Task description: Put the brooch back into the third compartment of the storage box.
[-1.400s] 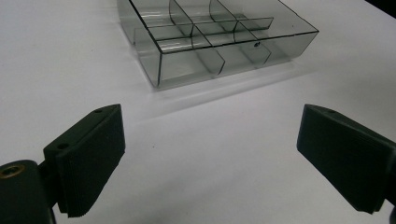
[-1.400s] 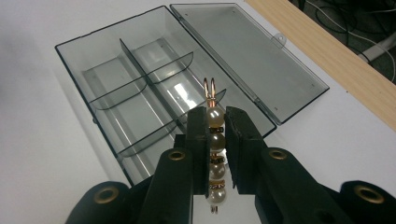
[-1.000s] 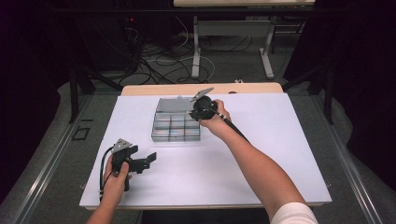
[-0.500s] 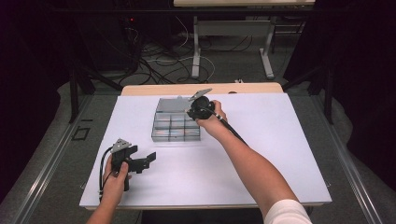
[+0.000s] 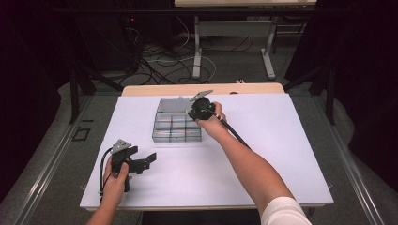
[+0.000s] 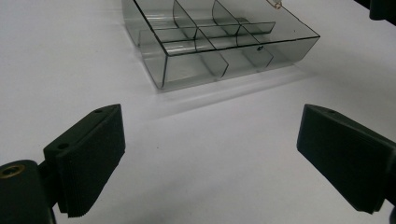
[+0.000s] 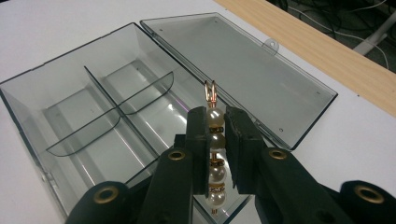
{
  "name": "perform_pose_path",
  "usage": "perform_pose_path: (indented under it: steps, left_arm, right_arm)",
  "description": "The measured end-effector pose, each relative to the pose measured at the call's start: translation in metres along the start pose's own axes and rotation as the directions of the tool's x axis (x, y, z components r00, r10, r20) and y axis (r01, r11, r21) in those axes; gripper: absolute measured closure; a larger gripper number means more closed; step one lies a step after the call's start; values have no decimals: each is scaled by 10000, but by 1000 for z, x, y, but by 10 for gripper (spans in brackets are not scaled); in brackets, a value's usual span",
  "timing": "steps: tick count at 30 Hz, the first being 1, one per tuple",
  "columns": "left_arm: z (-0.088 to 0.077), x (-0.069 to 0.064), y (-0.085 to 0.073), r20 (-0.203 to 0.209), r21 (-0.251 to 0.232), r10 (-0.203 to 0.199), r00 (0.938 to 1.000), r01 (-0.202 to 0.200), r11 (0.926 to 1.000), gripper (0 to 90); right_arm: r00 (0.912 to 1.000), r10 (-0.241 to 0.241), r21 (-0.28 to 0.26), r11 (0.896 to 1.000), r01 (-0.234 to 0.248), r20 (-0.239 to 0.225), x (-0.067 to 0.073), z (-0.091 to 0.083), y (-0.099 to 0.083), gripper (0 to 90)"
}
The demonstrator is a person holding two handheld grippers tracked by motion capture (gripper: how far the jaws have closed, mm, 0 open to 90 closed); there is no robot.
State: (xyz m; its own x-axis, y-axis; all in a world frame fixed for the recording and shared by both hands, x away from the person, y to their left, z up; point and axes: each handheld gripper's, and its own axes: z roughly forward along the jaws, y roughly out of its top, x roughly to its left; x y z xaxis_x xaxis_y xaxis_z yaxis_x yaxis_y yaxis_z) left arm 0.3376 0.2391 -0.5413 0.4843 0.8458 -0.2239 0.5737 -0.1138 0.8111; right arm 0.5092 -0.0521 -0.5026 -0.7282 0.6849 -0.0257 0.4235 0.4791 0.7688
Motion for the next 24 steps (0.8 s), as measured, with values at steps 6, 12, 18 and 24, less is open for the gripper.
perform_pose_path:
  steps: [6,12,18,24]
  left_arm:
    - [-1,1,0,0,89,-27,10000,27,10000,82]
    - [0,1,0,5,77,-70,10000,70,9999,82]
    - [0,2,0,70,94,-100,9999,99,9999,83]
    - [-1,3,0,57,98,-103,9999,103,9999,83]
  right_arm:
    - [10000,65,324,9995,-66,41,-4,6,-4,804]
    - [9998,197,411,9990,-195,-48,-6,12,-8,804]
    - [9999,127,509,9986,-131,89,-7,16,-10,802]
    - [9997,219,252,9994,-221,70,-7,20,-12,798]
